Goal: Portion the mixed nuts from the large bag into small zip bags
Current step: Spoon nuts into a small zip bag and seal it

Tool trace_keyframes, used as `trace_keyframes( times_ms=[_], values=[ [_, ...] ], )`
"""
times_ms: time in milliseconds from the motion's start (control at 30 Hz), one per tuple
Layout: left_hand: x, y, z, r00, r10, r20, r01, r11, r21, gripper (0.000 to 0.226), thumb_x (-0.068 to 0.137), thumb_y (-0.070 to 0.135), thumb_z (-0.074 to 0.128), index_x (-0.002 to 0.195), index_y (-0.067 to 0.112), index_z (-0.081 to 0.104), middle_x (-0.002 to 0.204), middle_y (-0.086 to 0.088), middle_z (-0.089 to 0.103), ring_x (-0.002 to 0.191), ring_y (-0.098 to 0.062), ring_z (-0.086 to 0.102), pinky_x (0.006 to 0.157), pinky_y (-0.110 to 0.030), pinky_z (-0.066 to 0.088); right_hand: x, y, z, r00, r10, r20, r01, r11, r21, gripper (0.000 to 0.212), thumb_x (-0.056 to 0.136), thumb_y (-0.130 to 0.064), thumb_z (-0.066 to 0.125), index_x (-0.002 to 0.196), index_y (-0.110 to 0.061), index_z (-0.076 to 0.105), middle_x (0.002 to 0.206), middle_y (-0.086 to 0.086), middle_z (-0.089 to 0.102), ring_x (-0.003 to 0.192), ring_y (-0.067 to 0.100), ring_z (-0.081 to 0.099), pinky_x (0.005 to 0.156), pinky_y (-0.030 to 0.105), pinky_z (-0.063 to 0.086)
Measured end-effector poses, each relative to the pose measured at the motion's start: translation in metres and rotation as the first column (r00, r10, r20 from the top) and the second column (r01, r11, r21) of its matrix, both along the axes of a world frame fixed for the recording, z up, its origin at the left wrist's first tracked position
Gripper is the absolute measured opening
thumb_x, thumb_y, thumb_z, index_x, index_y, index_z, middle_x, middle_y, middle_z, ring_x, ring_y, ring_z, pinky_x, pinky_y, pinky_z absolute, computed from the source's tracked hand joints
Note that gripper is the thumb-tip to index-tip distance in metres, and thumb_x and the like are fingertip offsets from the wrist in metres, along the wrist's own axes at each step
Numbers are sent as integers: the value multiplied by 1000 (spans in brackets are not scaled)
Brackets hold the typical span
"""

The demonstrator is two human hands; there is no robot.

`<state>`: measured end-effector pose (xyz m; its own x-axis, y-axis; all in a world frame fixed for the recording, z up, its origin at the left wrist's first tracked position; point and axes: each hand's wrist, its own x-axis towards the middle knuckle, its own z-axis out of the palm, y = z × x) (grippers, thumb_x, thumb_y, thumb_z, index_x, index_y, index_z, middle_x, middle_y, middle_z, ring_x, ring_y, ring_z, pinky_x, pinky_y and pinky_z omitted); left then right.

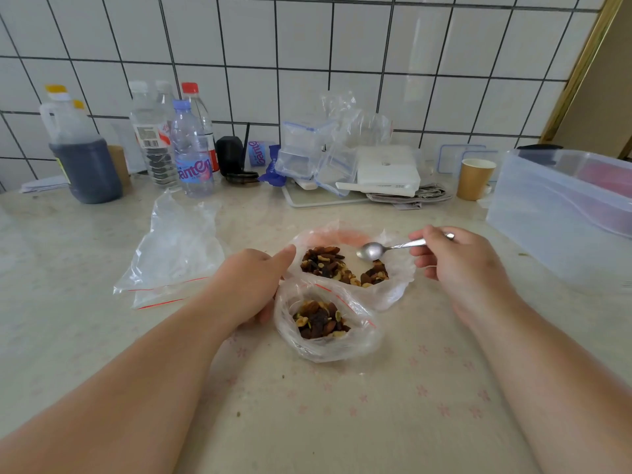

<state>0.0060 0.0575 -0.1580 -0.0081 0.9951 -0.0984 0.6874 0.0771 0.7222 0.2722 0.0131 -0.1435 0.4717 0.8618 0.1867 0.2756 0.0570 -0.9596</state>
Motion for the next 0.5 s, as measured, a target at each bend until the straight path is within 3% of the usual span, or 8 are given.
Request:
trace_keyframes(
  times_ms=[200,500],
  values=[
    [-1,3,-5,999,2,37,-5,997,75,47,98,57,49,77,24,74,67,1,71,65,-20,68,58,-29,48,-11,2,-7,984,142,106,-136,989,-59,28,100,-28,53,87,-31,78,82,-11,75,74,8,65,69,29,52],
    [-2,1,-5,998,-8,64,4,998,66,41,99,45,54,76,16,71,69,-4,68,67,-22,63,62,-35,52,-8,2,0,986,117,-117,-125,990,-68,34,97,-20,55,71,-15,76,63,3,71,54,9,58,58,27,44]
  ],
)
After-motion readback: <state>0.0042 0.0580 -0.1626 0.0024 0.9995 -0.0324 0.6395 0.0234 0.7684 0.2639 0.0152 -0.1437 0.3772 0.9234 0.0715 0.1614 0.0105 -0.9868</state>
